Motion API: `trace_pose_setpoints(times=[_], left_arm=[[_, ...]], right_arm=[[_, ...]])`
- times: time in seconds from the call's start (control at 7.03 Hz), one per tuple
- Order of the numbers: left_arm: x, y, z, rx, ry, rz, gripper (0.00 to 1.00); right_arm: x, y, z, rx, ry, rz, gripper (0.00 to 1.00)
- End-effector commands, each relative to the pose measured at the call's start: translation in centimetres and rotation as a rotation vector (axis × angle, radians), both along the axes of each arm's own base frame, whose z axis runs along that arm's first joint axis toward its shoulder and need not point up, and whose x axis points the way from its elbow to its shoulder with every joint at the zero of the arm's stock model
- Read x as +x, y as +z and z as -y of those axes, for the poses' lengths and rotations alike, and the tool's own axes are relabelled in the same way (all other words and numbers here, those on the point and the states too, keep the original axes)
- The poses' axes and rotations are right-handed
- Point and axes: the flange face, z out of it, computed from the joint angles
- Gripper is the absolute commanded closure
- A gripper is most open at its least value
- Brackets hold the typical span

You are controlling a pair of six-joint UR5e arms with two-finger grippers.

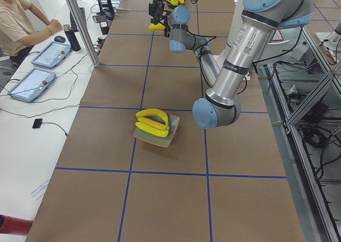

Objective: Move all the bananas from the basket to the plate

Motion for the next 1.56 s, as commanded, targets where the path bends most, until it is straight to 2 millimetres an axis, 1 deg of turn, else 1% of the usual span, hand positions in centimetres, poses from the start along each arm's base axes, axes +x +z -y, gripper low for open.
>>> trace_pose_setpoints(times=[0.0, 0.14, 0.28, 0.43, 0.57, 0.71, 0.85, 1.0, 1.14, 1.28, 1.42], left_arm=[[0.1, 0.6, 0.0, -0.009, 0.002, 0.011, 1.00], [0.1, 0.8, 0.1, -0.014, 0.003, 0.017, 1.00], [0.0, 1.1, 0.1, -0.019, 0.006, 0.023, 1.00], [-0.4, 3.3, -0.1, -0.041, 0.005, 0.052, 1.00], [-0.8, 5.1, -0.3, -0.061, 0.002, 0.076, 1.00], [-1.6, 6.8, -0.4, -0.078, -0.007, 0.099, 1.00], [-3.1, 9.1, -0.4, -0.102, -0.021, 0.129, 1.00], [-6.2, 11.3, 0.6, -0.134, -0.017, 0.157, 1.00], [-10.2, 13.5, 1.9, -0.153, -0.024, 0.184, 1.00], [-13.0, 17.2, 1.9, -0.105, -0.010, 0.258, 1.00], [-15.2, 20.5, 1.6, -0.024, -0.004, 0.337, 1.00]], right_arm=[[1.1, 0.5, -0.2, 0.038, -0.006, 0.000, 0.00], [2.6, 2.2, 0.3, 0.063, -0.005, -0.016, 0.00], [3.7, 4.9, 1.1, 0.086, -0.010, -0.050, 0.00], [5.6, 8.4, 2.8, 0.135, -0.024, -0.109, 0.00], [7.4, 12.5, 4.0, 0.180, -0.051, -0.171, 0.00], [10.3, 16.2, 5.7, 0.214, -0.083, -0.219, 0.00], [14.2, 19.8, 7.1, 0.254, -0.119, -0.255, 0.00], [17.4, 24.4, 7.5, 0.310, -0.175, -0.310, 0.00], [21.0, 29.3, 7.8, 0.358, -0.238, -0.364, 0.00], [25.2, 33.5, 7.8, 0.403, -0.296, -0.392, 0.00], [29.2, 37.5, 7.4, 0.447, -0.350, -0.412, 0.00]])
